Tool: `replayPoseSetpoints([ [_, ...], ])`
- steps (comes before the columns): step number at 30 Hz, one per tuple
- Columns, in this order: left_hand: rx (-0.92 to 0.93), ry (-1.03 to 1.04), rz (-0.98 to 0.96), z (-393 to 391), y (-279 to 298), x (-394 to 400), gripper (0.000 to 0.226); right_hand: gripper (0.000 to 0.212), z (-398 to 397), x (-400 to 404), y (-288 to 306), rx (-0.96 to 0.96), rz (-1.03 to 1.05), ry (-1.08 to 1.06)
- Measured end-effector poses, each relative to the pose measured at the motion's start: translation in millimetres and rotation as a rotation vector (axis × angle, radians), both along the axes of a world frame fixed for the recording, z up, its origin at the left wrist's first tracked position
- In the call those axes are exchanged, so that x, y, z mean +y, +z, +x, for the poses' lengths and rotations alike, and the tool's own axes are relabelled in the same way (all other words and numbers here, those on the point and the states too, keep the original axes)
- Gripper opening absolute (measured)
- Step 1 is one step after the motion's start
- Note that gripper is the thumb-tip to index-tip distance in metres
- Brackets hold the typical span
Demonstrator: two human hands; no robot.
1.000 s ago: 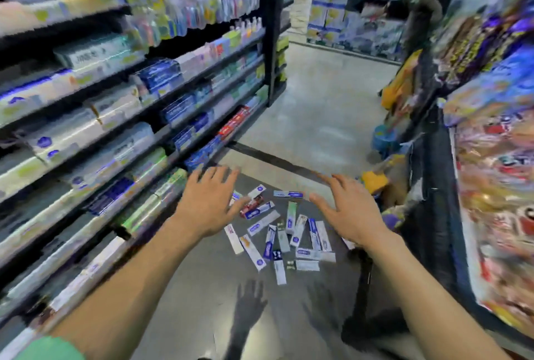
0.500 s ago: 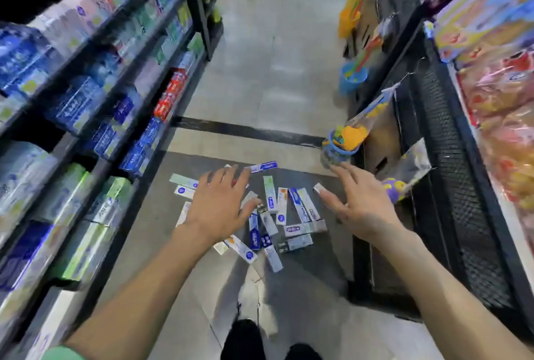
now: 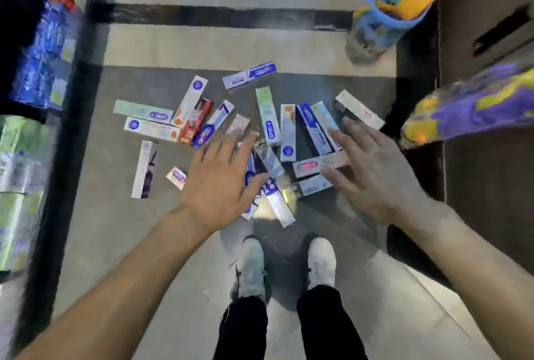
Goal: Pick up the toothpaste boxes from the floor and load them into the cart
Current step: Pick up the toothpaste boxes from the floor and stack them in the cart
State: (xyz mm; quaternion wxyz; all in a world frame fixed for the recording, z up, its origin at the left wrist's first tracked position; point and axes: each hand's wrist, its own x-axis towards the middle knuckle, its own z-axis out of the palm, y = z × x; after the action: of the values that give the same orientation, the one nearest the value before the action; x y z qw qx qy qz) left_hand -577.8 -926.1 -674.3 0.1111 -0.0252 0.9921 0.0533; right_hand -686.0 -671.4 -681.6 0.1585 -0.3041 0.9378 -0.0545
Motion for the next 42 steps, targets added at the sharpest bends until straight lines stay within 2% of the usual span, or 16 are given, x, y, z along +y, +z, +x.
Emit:
replayPoseSetpoints([
  [9, -0.061, 0.025, 0.067, 18, -292, 26, 0.075, 0.083, 23, 38, -283, -0.042, 0.068, 0.075],
  [12, -0.059, -0.017, 0.062, 18, -359, 22, 0.076, 0.083, 23, 37, -343, -0.024, 0.072, 0.088],
  [15, -0.022, -0.076, 0.005, 13, -396, 8, 0.076, 0.077, 28, 32, -384, -0.004, 0.054, 0.191],
  [17, -0.022, -0.157, -0.029, 9, -409, -3, 0.076, 0.075, 31, 29, -405, 0.002, 0.079, 0.293],
  [20, -0.027, -0.222, -0.071, 11, -421, -12, 0.078, 0.078, 35, 26, -421, 0.006, 0.084, 0.265],
  [26, -0.003, -0.124, 0.013, 17, -431, -12, 0.080, 0.063, 26, 21, -433, 0.063, 0.056, 0.245],
  [29, 0.022, -0.052, 0.072, 30, -429, -10, 0.075, 0.054, 24, 15, -430, 0.066, 0.116, 0.205],
  [32, 0.104, 0.064, 0.158, 45, -424, 2, 0.066, 0.049, 31, 13, -422, 0.054, 0.093, 0.117],
  [36, 0.251, 0.285, 0.386, 63, -422, 35, 0.046, 0.050, 43, 22, -412, -0.205, -0.066, -0.160],
  [39, 0.181, 0.516, 0.615, 78, -432, 60, 0.034, 0.056, 48, 18, -413, -0.239, -0.181, -0.265],
  [42, 0.077, 0.785, 0.832, 88, -444, 80, 0.037, 0.062, 52, 10, -413, -0.307, -0.396, -0.434],
])
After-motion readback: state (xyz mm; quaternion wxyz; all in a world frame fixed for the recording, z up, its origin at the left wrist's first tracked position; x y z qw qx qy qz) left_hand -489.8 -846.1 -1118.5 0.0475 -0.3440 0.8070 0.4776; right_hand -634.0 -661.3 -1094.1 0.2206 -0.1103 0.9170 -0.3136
